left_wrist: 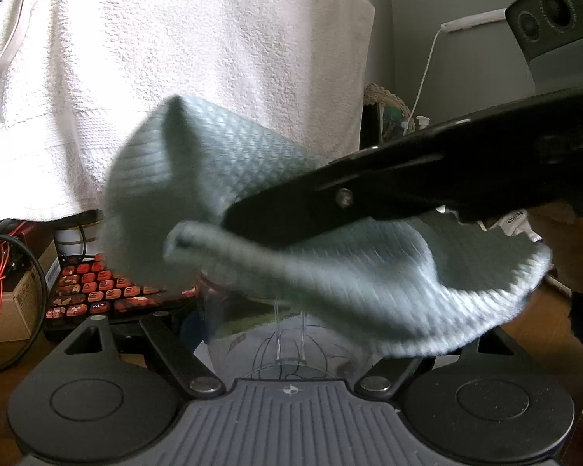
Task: Clean container
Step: 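Wipe the jug's upturned base with the cloth in the right gripper while the left gripper holds the jug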
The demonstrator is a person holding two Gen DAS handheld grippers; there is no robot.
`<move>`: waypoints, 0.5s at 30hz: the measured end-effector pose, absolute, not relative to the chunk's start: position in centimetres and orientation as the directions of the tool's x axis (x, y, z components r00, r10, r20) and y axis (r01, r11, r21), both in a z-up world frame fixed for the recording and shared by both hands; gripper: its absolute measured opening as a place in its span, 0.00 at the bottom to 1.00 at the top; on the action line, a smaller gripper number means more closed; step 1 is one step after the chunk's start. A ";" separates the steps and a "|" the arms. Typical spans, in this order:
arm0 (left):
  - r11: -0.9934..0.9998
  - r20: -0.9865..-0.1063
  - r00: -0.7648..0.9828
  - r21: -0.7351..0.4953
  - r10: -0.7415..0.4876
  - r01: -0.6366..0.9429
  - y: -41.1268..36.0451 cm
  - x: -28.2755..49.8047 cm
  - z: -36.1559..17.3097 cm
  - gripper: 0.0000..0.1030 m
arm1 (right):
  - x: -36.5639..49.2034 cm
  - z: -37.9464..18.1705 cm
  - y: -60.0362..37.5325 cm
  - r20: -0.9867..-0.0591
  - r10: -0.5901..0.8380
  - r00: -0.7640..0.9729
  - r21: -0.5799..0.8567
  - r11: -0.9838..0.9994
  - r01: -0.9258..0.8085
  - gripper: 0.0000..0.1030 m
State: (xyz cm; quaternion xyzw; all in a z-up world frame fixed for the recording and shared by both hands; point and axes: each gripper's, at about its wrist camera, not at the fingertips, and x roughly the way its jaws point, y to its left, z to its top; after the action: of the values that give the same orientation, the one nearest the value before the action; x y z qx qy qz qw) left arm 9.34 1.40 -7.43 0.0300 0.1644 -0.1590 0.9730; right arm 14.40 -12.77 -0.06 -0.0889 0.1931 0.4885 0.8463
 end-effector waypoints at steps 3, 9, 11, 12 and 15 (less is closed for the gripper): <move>0.948 -0.330 0.895 0.007 -0.299 0.320 1.4 9.3 -7.5 0.80 | 13.9 0.0 -12.7 -0.414 0.821 0.394 0.075 0.462 -0.884 0.08; 0.948 -0.330 0.896 0.006 -0.297 0.317 1.2 9.3 -7.5 0.80 | 13.5 -0.1 -12.5 -0.415 0.808 0.419 0.027 0.472 -0.881 0.08; 0.948 -0.330 0.896 0.006 -0.298 0.317 1.2 9.3 -7.5 0.80 | 13.2 -0.1 -12.3 -0.414 0.790 0.453 -0.019 0.490 -0.871 0.08; 0.948 -0.330 0.896 0.006 -0.298 0.317 1.2 9.3 -7.5 0.80 | 13.2 -0.1 -12.2 -0.412 0.780 0.471 -0.040 0.501 -0.865 0.08; 0.948 -0.329 0.896 0.005 -0.297 0.317 1.2 9.4 -7.5 0.80 | 13.7 -0.2 -12.4 -0.406 0.755 0.515 -0.062 0.540 -0.840 0.08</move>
State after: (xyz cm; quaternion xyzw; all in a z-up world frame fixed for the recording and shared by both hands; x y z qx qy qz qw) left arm 9.36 1.16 -7.45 0.0293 0.1644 -0.1578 0.9733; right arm 13.71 -12.39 -0.23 -0.1260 0.1678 0.4628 0.8613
